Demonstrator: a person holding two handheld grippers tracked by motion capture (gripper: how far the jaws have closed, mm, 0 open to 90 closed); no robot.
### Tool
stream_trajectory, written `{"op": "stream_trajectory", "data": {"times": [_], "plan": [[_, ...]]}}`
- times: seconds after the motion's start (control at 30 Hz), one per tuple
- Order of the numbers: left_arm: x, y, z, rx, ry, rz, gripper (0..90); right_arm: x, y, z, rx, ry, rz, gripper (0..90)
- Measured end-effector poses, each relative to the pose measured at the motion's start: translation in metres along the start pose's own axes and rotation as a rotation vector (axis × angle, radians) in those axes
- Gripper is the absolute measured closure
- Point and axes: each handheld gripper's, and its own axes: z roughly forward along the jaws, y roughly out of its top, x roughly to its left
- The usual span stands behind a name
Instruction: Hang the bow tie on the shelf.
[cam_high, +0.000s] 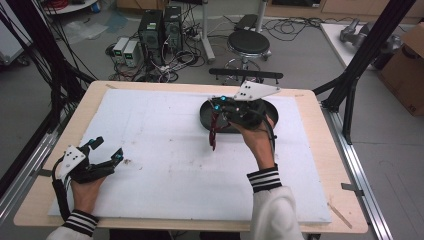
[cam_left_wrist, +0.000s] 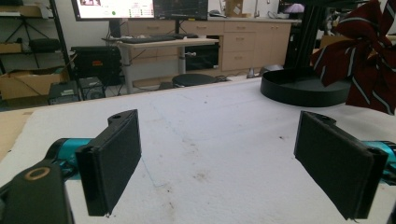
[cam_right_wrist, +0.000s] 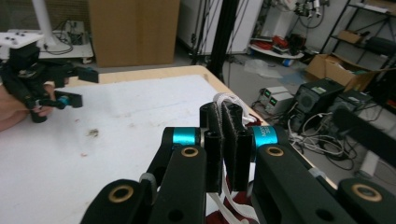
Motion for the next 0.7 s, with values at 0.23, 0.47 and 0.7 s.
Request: {"op": "stream_trajectory", "data": {"times": [0.23,0.47,0.7], "plan": [[0.0,0.0,0.0,0.0,0.0,0.0,15.2,-0.02,0.003,-0.003,-0.02,-0.069,0.024,87.3],[0.0,0.0,0.0,0.0,-0.001,-0.001,15.1,-0.038,0.006,-0.003,-0.014,-0.101,0.035,87.3],[0.0,0.0,0.0,0.0,-0.001,-0.003,15.1,-0.06,0.008,0.0,-0.008,-0.118,0.04,87.2]]}}
